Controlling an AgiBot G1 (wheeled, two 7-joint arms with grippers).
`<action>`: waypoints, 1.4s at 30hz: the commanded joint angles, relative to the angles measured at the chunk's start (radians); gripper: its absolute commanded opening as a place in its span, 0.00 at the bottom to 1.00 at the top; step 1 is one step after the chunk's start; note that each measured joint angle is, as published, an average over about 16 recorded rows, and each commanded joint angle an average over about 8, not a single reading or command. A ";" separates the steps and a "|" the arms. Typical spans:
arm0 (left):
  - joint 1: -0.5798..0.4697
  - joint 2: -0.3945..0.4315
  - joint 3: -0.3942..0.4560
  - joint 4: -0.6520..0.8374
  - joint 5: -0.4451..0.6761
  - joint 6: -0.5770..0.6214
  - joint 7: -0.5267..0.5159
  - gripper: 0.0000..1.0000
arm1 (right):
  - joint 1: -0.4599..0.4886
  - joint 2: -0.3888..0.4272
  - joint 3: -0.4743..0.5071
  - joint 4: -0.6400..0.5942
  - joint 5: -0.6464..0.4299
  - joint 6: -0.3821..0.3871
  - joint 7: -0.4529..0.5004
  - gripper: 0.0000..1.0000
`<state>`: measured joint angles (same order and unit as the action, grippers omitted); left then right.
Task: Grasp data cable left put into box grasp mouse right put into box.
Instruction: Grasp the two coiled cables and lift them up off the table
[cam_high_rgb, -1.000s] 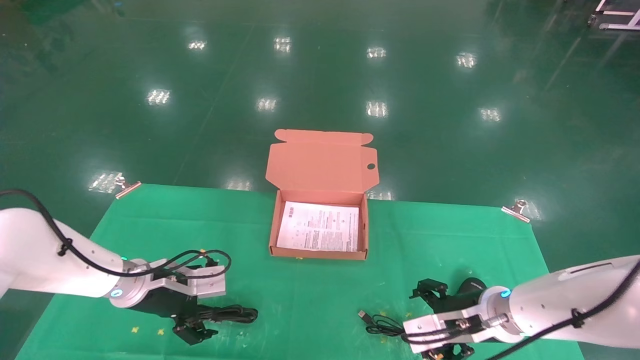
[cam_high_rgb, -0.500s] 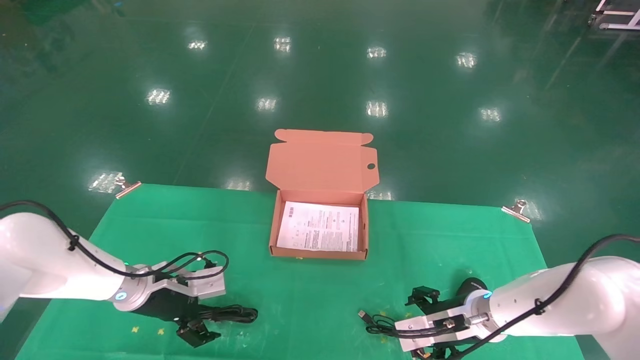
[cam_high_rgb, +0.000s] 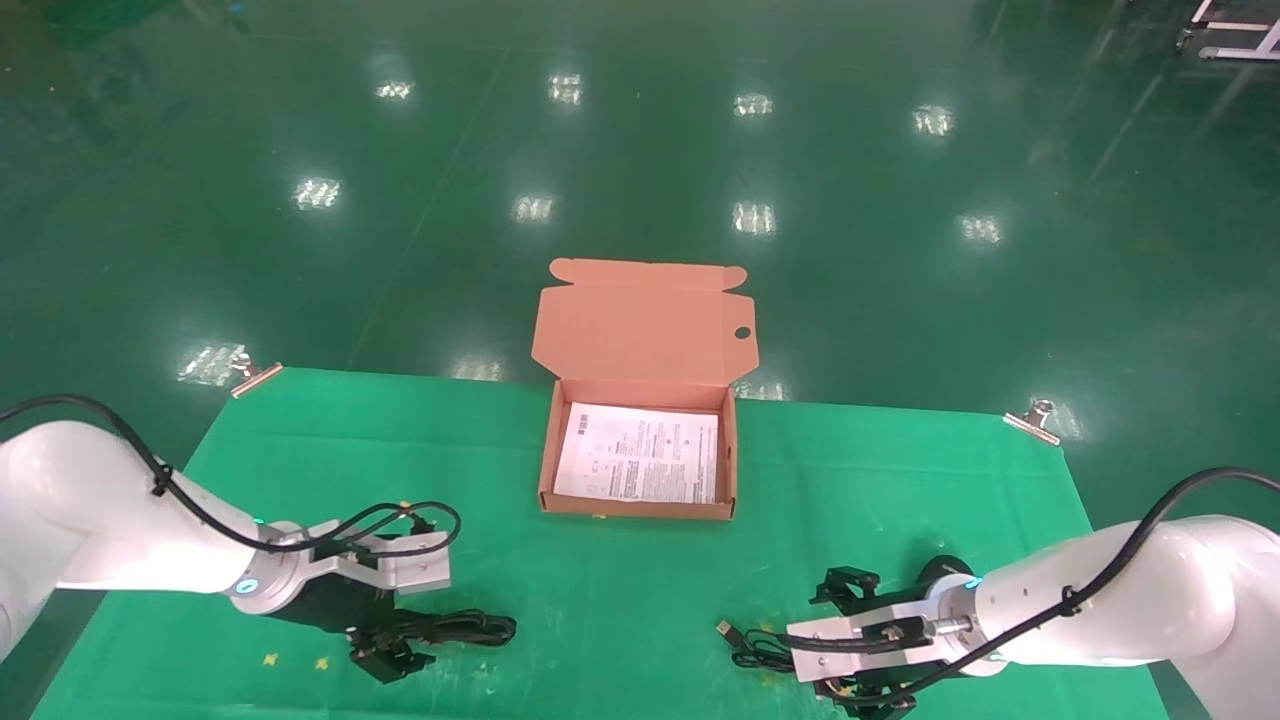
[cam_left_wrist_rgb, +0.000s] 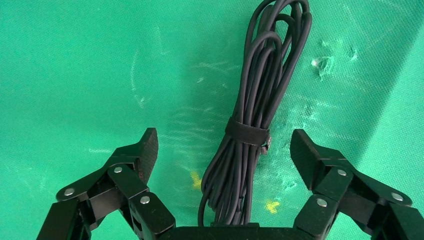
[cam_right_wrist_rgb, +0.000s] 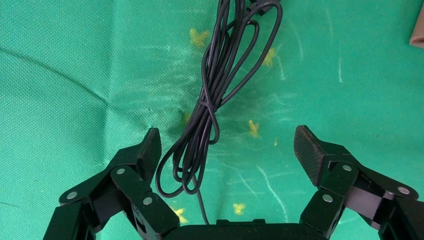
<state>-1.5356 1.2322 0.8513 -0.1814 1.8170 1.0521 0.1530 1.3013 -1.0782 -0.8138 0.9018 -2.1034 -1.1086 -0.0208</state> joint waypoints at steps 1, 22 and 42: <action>-0.001 0.002 0.000 0.005 -0.001 -0.002 0.002 0.00 | 0.000 0.000 0.002 -0.004 0.002 0.003 0.001 0.00; 0.002 -0.005 0.000 -0.013 0.001 0.005 -0.005 0.00 | 0.000 0.002 -0.003 0.012 -0.002 -0.006 -0.004 0.00; -0.008 -0.009 0.010 -0.033 0.016 0.012 0.001 0.00 | 0.003 0.009 -0.001 0.018 0.000 -0.010 -0.004 0.00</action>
<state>-1.5458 1.2168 0.8591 -0.2262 1.8294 1.0704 0.1566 1.3090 -1.0562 -0.8064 0.9291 -2.0980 -1.1188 -0.0169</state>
